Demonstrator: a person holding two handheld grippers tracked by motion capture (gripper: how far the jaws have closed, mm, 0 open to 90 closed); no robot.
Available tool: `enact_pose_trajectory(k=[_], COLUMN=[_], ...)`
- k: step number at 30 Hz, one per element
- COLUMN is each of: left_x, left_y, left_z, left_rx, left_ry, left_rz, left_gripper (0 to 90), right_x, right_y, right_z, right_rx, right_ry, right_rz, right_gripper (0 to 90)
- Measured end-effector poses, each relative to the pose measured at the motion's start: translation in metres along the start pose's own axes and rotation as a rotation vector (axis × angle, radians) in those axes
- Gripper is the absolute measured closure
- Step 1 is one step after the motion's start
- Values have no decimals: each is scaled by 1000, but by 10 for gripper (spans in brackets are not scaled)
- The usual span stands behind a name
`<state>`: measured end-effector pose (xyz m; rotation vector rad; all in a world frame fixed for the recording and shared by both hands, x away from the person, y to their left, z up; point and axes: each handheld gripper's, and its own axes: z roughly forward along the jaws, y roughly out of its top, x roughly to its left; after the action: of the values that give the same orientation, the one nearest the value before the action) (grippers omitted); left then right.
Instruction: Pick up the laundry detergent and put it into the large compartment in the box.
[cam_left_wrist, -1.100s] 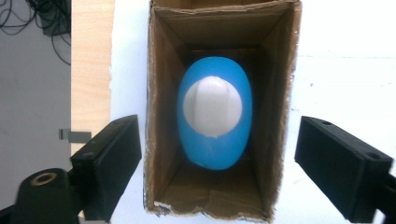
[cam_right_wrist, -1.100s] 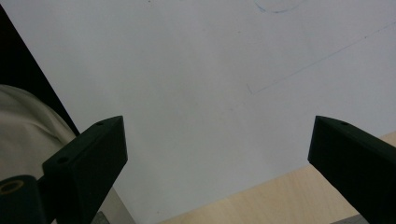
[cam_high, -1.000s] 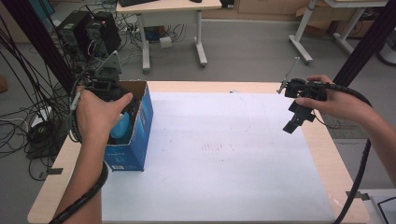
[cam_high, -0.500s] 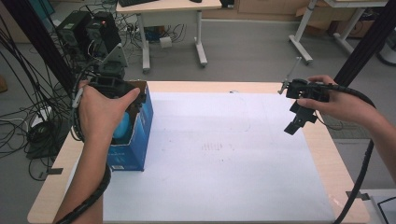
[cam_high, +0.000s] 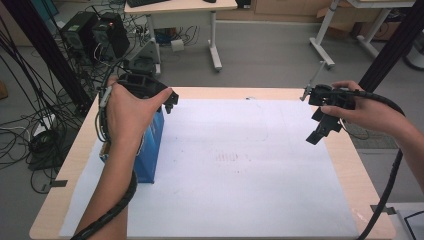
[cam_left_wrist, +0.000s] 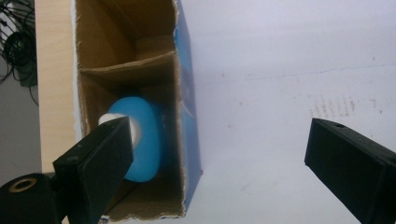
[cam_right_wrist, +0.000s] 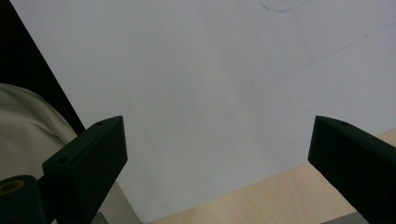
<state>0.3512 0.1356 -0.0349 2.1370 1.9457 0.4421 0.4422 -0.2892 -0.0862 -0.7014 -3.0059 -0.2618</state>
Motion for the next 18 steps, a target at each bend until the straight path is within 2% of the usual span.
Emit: enact_pose_trajectory(k=[8, 17, 18], left_x=[-10, -12, -12], left_y=[5, 8, 9], left_z=[1, 7, 8], left_rx=[6, 18, 18], left_ry=[-18, -36, -36], left_rz=[31, 37, 39], left_gripper=[82, 79, 79], right_x=[-1, 0, 0], right_y=[-6, -8, -8], right_z=[-1, -2, -2], right_rx=[-8, -12, -12], right_ry=[3, 1, 3], right_rz=[9, -2, 8], right_gripper=[47, 47, 47])
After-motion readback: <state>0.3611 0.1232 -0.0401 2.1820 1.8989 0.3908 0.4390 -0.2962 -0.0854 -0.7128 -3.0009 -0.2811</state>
